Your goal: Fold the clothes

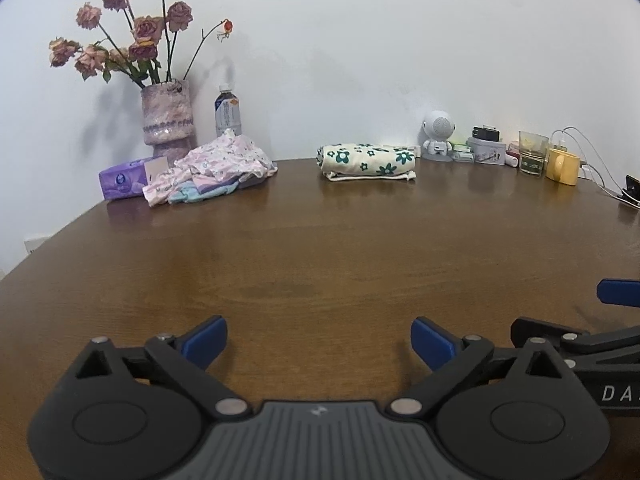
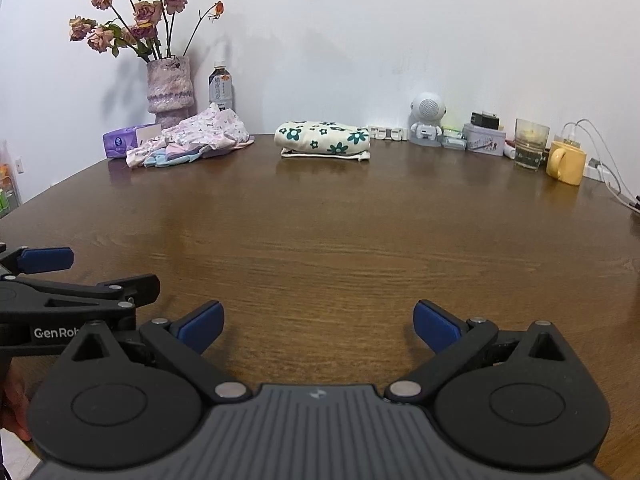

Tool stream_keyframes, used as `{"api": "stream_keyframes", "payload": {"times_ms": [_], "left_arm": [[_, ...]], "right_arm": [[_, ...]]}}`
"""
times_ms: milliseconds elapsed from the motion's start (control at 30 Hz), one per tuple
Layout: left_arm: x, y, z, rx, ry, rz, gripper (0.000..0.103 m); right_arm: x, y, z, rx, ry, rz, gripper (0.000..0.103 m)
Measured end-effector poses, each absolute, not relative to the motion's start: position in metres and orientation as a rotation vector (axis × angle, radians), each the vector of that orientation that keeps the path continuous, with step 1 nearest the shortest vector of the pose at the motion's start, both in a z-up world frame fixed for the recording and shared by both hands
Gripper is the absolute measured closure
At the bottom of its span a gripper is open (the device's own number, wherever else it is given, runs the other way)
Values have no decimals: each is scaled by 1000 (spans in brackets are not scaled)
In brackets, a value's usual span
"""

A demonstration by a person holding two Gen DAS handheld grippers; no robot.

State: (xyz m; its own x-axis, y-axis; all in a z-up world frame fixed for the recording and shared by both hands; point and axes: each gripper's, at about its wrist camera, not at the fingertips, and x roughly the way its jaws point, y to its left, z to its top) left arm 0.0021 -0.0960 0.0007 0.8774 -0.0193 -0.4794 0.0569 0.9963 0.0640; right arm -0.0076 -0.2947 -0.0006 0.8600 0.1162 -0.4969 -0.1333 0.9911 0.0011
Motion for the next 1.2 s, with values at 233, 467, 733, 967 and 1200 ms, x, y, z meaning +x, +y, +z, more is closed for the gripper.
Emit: {"api": "stream_keyframes", "payload": {"times_ms": [233, 467, 733, 967, 1200], "left_arm": [[23, -96, -2, 49, 558, -36, 4], [26, -92, -7, 26, 600, -35, 4], [26, -92, -9, 11, 615, -38, 4], [27, -95, -9, 29, 625, -37, 4], [28, -94, -9, 27, 627, -37, 3]], "right_arm": [[14, -302, -5, 20, 537, 145, 0], [15, -301, -9, 16, 547, 142, 0], [18, -303, -9, 37, 568, 156, 0], [18, -304, -10, 44, 571, 143, 0], [19, -306, -10, 60, 576, 139, 0]]}}
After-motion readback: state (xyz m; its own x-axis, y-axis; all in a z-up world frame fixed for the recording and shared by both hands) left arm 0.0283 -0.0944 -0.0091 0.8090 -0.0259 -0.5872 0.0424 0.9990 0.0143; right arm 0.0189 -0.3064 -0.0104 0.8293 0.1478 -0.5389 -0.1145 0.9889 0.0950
